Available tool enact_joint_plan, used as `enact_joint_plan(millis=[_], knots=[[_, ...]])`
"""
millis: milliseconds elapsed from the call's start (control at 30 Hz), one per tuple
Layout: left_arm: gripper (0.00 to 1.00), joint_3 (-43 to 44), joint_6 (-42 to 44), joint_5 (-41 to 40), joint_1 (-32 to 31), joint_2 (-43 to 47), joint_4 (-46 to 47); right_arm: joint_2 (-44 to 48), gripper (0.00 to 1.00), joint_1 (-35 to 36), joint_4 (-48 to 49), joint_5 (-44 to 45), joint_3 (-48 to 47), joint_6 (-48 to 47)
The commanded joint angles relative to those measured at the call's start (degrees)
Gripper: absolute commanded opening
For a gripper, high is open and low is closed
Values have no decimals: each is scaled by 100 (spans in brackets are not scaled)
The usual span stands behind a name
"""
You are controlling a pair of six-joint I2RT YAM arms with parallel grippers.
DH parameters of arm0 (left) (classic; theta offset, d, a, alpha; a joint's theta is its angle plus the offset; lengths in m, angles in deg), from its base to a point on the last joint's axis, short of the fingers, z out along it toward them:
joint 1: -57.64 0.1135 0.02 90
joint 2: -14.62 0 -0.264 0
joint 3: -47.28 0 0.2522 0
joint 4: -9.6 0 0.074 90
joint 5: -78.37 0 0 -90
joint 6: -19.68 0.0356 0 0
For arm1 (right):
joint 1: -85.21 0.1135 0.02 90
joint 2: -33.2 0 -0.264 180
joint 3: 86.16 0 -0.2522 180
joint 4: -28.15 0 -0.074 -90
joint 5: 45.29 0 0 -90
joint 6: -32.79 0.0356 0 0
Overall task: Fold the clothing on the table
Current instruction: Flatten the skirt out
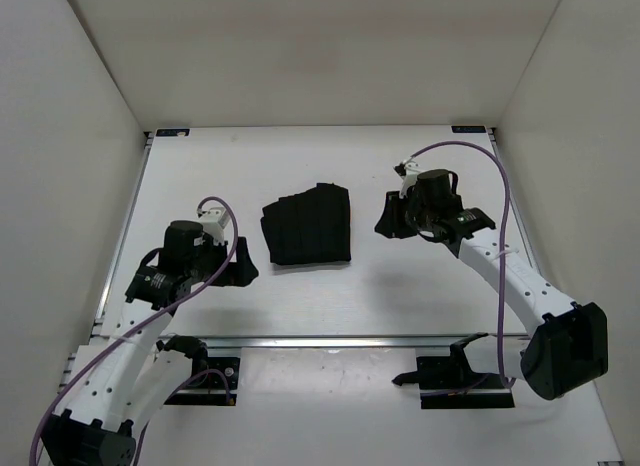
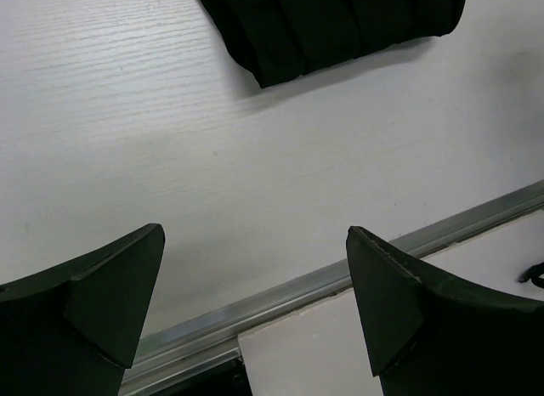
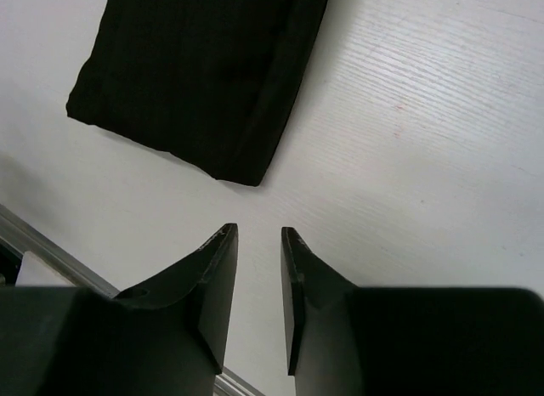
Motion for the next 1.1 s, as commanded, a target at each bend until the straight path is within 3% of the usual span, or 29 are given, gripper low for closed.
enact_joint_plan(millis=[0, 200, 300, 433, 600, 700, 833, 867, 900, 967, 1067], knots=[[99, -31, 49, 8, 98, 278, 29, 203, 26, -31, 154, -30, 118, -80], [99, -181, -197, -290, -401, 429, 223, -243, 42, 346, 357, 76, -171, -159], [98, -296, -277, -423, -316, 428, 188, -639, 52, 250, 321, 23, -479, -141], [99, -330, -224, -274, -43, 648, 240, -965, 52, 347, 348, 190, -856, -141], [98, -401, -294, -318, -314, 640, 320, -1395, 49, 523, 365, 550, -1331, -45], [88, -392, -268, -273, -262, 543, 328, -1720, 46, 549, 541, 498, -1481, 43], [55, -401, -277, -273, -121, 578, 355, -2378, 46, 689, 691, 270, -1945, 140], [52, -401, -277, -212, -121, 596, 338, -2537, 46, 768, 708, 313, -2147, 157], [59, -418, -277, -273, -139, 613, 337, -2904, 46, 882, 726, 270, -2445, 158], [64, -410, -268, -282, -182, 622, 346, -3170, 48, 961, 708, 321, -2639, 201], [83, -410, -251, -273, -218, 639, 346, -3760, 49, 1111, 743, 497, -3132, 376]])
